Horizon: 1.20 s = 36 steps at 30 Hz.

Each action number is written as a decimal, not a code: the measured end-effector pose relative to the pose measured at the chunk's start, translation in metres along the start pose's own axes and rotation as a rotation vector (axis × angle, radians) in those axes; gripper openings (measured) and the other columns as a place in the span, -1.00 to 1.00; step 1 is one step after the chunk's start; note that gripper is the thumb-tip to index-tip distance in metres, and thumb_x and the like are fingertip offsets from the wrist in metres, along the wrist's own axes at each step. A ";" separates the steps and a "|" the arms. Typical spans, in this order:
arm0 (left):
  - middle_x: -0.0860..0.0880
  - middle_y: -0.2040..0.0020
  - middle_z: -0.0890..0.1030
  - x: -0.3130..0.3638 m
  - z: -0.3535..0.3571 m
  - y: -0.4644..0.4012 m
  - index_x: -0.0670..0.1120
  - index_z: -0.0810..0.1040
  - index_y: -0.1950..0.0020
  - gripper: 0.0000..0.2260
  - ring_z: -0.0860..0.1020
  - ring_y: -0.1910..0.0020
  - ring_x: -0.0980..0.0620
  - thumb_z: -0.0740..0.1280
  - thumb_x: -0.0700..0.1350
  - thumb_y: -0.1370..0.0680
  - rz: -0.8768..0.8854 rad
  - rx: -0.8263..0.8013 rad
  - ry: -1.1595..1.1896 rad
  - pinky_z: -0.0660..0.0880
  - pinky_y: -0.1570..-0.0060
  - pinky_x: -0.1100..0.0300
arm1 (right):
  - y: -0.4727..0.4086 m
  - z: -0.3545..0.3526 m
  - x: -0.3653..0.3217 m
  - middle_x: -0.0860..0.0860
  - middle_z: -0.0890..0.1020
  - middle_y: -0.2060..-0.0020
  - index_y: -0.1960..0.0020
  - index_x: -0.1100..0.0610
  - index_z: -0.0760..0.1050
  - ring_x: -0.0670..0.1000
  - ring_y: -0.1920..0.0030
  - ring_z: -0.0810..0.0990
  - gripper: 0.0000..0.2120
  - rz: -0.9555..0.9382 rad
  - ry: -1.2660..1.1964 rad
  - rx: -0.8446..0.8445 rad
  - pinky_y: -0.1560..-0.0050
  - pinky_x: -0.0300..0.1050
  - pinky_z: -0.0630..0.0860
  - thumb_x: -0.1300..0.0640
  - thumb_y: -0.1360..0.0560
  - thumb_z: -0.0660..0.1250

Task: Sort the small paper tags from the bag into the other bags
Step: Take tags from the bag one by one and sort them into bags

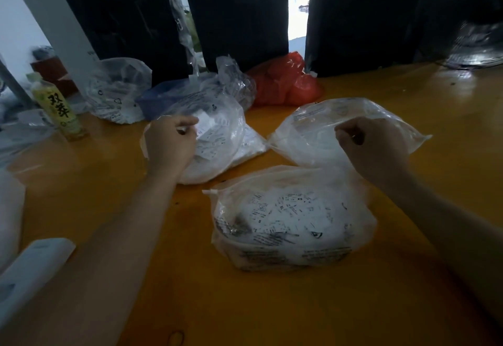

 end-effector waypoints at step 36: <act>0.07 -0.11 0.74 0.073 0.026 0.135 0.04 0.64 -0.26 -0.57 0.71 -0.06 0.07 0.44 0.22 -0.48 -0.203 -0.761 0.817 0.63 -0.05 0.19 | 0.023 -0.012 -0.045 -0.01 0.72 -0.08 -0.21 0.00 0.68 -0.08 -0.05 0.68 -0.71 0.120 -0.936 -0.768 -0.05 -0.10 0.60 -0.06 -0.60 0.31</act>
Point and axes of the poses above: each hand's wrist, its own y-axis away from the middle knuckle, its own z-axis out of the palm, x = y × z, the point moved 1 cm from there along -y, towards the middle knuckle
